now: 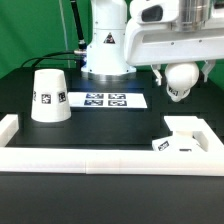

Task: Assemble lamp

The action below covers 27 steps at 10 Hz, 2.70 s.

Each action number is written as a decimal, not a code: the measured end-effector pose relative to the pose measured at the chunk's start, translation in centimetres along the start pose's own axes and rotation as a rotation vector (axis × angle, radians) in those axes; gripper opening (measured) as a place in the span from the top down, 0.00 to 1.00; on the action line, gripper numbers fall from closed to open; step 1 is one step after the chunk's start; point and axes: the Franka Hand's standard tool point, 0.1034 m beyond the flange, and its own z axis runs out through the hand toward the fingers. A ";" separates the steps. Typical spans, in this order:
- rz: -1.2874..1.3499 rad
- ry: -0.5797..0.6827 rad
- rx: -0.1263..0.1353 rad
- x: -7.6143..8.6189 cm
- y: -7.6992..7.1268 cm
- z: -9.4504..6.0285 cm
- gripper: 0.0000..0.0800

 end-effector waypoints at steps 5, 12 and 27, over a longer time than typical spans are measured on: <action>-0.043 0.338 -0.013 1.7 0.6 -0.3 0.28; -0.119 0.434 -0.037 1.2 1.7 -1.7 0.28; -0.172 0.527 -0.045 6.0 1.4 -6.1 0.28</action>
Offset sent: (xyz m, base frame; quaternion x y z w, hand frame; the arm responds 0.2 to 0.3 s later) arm 0.0000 0.0000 0.0000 0.0000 0.1938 0.0000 0.9810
